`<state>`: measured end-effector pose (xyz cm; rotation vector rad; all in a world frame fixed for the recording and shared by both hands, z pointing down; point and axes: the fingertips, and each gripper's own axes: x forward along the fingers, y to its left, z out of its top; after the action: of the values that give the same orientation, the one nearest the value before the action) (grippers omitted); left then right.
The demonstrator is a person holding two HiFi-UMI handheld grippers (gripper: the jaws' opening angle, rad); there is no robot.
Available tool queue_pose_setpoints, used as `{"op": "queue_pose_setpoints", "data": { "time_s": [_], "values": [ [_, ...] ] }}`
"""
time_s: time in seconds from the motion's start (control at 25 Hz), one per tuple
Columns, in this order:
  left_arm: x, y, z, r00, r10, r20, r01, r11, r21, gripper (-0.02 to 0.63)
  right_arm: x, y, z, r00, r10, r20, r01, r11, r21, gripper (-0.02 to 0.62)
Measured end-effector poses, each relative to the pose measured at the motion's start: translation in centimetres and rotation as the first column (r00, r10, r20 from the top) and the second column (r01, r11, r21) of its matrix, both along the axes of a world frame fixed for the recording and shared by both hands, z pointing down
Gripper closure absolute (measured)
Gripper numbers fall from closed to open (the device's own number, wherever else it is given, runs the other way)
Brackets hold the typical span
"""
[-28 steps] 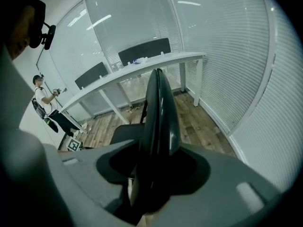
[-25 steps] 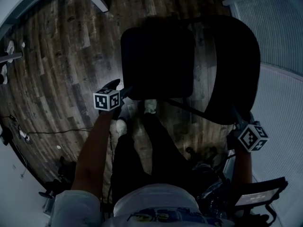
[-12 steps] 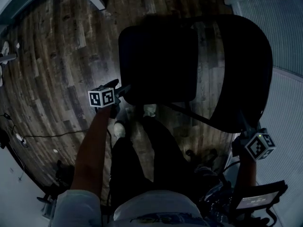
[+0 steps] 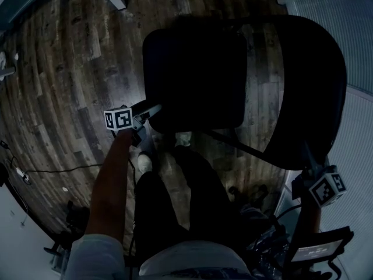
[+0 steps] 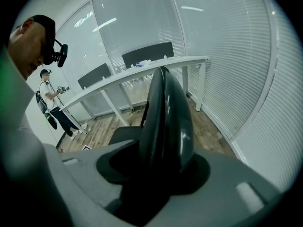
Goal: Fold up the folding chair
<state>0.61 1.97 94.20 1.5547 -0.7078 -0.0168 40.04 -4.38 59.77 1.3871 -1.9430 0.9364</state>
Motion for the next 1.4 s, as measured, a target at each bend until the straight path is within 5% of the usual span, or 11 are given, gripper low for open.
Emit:
{"op": "queue_pose_setpoints", "data": {
  "time_s": [0.32, 0.48, 1.4],
  "values": [
    [2.2, -0.5, 0.2, 0.992, 0.026, -0.127, -0.026, 1.000, 0.001, 0.225, 0.0, -0.3, -0.4, 1.000, 0.009, 0.015, -0.010, 0.999, 0.052, 0.417],
    [2.4, -0.3, 0.3, 0.989, 0.031, -0.141, -0.031, 1.000, 0.003, 0.276, 0.0, -0.3, -0.4, 1.000, 0.016, 0.021, -0.017, 0.998, 0.060, 0.417],
    [4.8, 1.1, -3.5, 0.976, 0.060, -0.207, -0.066, 0.998, -0.024, 0.352, -0.4, -0.6, -3.4, 0.998, -0.051, 0.043, 0.048, 0.996, 0.080, 0.495]
  ]
}}
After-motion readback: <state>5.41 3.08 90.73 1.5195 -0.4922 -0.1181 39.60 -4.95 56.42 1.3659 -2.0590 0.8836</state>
